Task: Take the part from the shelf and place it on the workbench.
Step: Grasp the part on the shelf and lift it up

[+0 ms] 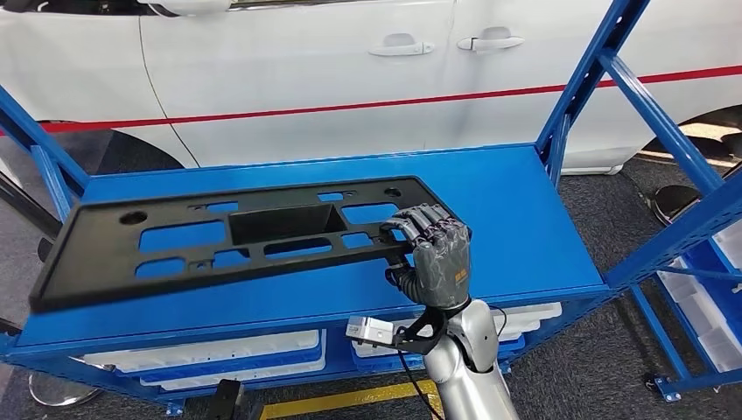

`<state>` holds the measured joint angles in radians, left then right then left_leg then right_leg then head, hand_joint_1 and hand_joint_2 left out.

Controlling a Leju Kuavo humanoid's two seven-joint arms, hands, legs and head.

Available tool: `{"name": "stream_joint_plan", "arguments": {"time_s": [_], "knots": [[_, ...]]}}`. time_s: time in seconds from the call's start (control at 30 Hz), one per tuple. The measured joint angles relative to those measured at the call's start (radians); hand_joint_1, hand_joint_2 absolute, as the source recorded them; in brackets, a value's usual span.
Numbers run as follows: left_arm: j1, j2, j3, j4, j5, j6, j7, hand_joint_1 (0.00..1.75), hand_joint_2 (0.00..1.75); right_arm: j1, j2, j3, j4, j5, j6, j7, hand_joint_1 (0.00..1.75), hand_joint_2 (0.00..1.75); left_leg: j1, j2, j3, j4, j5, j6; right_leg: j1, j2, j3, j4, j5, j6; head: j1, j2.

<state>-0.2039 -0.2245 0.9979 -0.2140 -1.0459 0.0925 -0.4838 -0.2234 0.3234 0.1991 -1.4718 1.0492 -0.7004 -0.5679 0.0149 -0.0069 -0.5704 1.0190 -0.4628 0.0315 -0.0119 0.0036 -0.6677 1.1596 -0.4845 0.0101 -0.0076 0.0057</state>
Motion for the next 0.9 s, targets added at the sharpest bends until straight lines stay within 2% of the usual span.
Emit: {"name": "stream_joint_plan", "arguments": {"time_s": [0.03,0.07,0.13,0.17,0.23,0.27,0.33,0.37,0.4,0.43,0.5,0.53,0.57,0.6,0.7,0.73,0.77,0.83,0.87,0.9], "knots": [[-0.001,-0.001,0.0,0.0,0.0,-0.002,0.0,0.0,1.75,0.002,-0.001,0.006,-0.011,0.0,0.0,-0.003,1.75,1.75,-0.002,-0.001,0.0,0.003,-0.003,-0.004,0.002,0.0,0.03,-0.063,0.022,-0.004,0.0,0.0],[-0.002,-0.002,0.0,0.0,0.0,-0.005,-0.001,0.0,1.75,0.003,-0.001,0.01,-0.02,0.002,0.0,-0.008,1.75,1.75,-0.003,-0.001,-0.001,0.005,-0.005,-0.009,0.005,0.0,0.047,-0.102,0.031,-0.008,0.0,0.0],[-0.004,-0.004,-0.002,0.0,-0.001,-0.013,-0.004,0.0,1.75,0.008,-0.002,0.014,-0.034,0.015,0.0,-0.024,1.75,1.75,-0.005,-0.001,-0.002,0.004,-0.006,-0.02,0.01,0.003,0.052,-0.12,0.03,-0.013,0.0,0.0],[-0.004,-0.004,-0.003,0.0,-0.002,-0.017,-0.006,0.0,1.75,0.011,-0.002,0.015,-0.043,0.026,0.0,-0.034,1.75,1.75,-0.004,-0.001,-0.002,0.003,-0.008,-0.026,0.007,0.003,0.054,-0.122,0.031,-0.018,0.0,0.0],[-0.004,-0.006,-0.01,0.0,-0.008,-0.025,-0.006,0.0,1.75,0.016,-0.002,0.017,-0.065,0.054,0.0,-0.047,1.75,1.75,-0.003,0.0,-0.012,0.032,-0.033,-0.037,0.002,0.002,0.06,-0.132,0.034,-0.028,-0.001,0.0],[-0.004,-0.006,-0.014,0.0,-0.011,-0.029,-0.006,0.0,1.75,0.018,-0.001,0.019,-0.076,0.068,0.0,-0.054,1.75,1.75,-0.002,0.001,-0.03,0.074,-0.059,-0.041,-0.001,0.001,0.063,-0.136,0.035,-0.033,-0.001,0.0],[-0.001,-0.008,-0.023,0.0,-0.019,-0.036,-0.006,0.0,1.75,0.024,-0.002,0.021,-0.099,0.092,0.0,-0.069,1.75,1.75,-0.001,0.001,-0.089,0.202,-0.121,-0.049,0.001,-0.001,0.064,-0.136,0.034,-0.038,-0.001,0.0],[0.002,-0.008,-0.027,0.0,-0.021,-0.039,-0.007,0.0,1.75,0.028,-0.002,0.021,-0.11,0.1,0.0,-0.077,1.75,1.75,0.0,0.001,-0.115,0.256,-0.138,-0.052,0.002,-0.001,0.064,-0.136,0.033,-0.039,-0.001,0.0],[0.006,-0.008,-0.031,0.0,-0.023,-0.041,-0.007,0.0,1.75,0.032,-0.003,0.021,-0.121,0.105,0.0,-0.083,1.75,1.75,0.0,0.001,-0.129,0.281,-0.137,-0.053,0.002,0.0,0.064,-0.135,0.032,-0.04,-0.001,0.0],[0.008,-0.009,-0.034,0.0,-0.024,-0.042,-0.007,0.0,1.75,0.036,-0.004,0.021,-0.13,0.107,0.0,-0.088,1.75,1.75,0.0,0.001,-0.124,0.265,-0.115,-0.053,0.003,0.001,0.065,-0.134,0.031,-0.039,-0.001,0.0],[0.01,-0.009,-0.041,0.0,-0.033,-0.033,-0.004,0.0,1.75,0.04,-0.004,0.021,-0.148,0.107,0.0,-0.093,1.75,1.75,0.0,0.001,-0.068,0.14,-0.042,-0.047,0.003,0.002,0.07,-0.131,0.027,-0.036,-0.001,0.0],[0.01,-0.009,-0.046,0.0,-0.039,-0.025,-0.002,0.0,1.75,0.042,-0.004,0.021,-0.155,0.105,0.0,-0.096,1.75,1.75,-0.002,0.001,-0.038,0.073,-0.015,-0.043,0.005,0.003,0.071,-0.129,0.024,-0.033,-0.001,0.0],[0.009,-0.01,-0.05,0.0,-0.044,-0.016,0.001,0.0,1.75,0.043,-0.005,0.021,-0.161,0.102,0.0,-0.098,1.75,1.75,-0.004,0.001,-0.017,0.029,-0.002,-0.038,0.006,0.003,0.07,-0.127,0.023,-0.029,-0.001,0.0],[0.01,-0.012,-0.054,0.0,-0.045,-0.01,0.003,0.0,1.75,0.044,-0.005,0.022,-0.165,0.097,0.0,-0.1,1.75,1.75,-0.007,0.0,-0.008,0.008,0.0,-0.033,0.007,0.003,0.069,-0.127,0.023,-0.025,-0.001,0.0],[0.014,-0.016,-0.058,0.0,-0.032,-0.01,0.01,0.0,1.75,0.045,-0.006,0.022,-0.168,0.067,0.0,-0.101,1.75,1.75,-0.006,-0.001,-0.004,-0.003,0.004,-0.015,0.008,0.002,0.069,-0.126,0.021,-0.01,-0.001,0.0],[0.015,-0.018,-0.058,0.0,-0.026,-0.01,0.016,0.0,1.75,0.046,-0.006,0.023,-0.168,0.054,0.0,-0.102,1.75,1.75,-0.004,0.0,-0.002,-0.008,0.007,-0.008,0.008,0.002,0.064,-0.112,0.009,-0.006,0.0,0.0],[0.014,-0.02,-0.058,0.0,-0.02,-0.01,0.022,0.0,1.75,0.046,-0.007,0.024,-0.168,0.044,0.0,-0.104,1.75,1.75,-0.001,0.001,0.0,-0.012,0.009,-0.002,0.007,0.001,0.049,-0.076,-0.015,-0.002,0.0,0.0],[0.015,-0.022,-0.057,0.0,-0.007,-0.01,0.032,0.0,1.75,0.048,-0.008,0.027,-0.166,0.032,0.001,-0.106,1.75,1.75,-0.002,0.003,0.0,-0.013,0.01,0.005,0.004,0.001,-0.009,0.047,-0.079,0.004,0.0,0.0],[0.015,-0.022,-0.057,0.0,-0.001,-0.011,0.038,0.0,1.75,0.05,-0.009,0.03,-0.163,0.031,0.001,-0.107,1.75,1.75,-0.002,0.003,-0.001,-0.012,0.011,0.005,0.003,0.001,-0.039,0.108,-0.102,0.006,0.0,0.0],[0.016,-0.022,-0.057,0.0,0.004,-0.012,0.047,0.0,1.75,0.052,-0.01,0.032,-0.161,0.029,0.001,-0.108,1.75,1.75,-0.002,0.003,-0.001,-0.01,0.011,0.006,0.001,0.001,-0.055,0.141,-0.106,0.007,0.0,0.0]]}}
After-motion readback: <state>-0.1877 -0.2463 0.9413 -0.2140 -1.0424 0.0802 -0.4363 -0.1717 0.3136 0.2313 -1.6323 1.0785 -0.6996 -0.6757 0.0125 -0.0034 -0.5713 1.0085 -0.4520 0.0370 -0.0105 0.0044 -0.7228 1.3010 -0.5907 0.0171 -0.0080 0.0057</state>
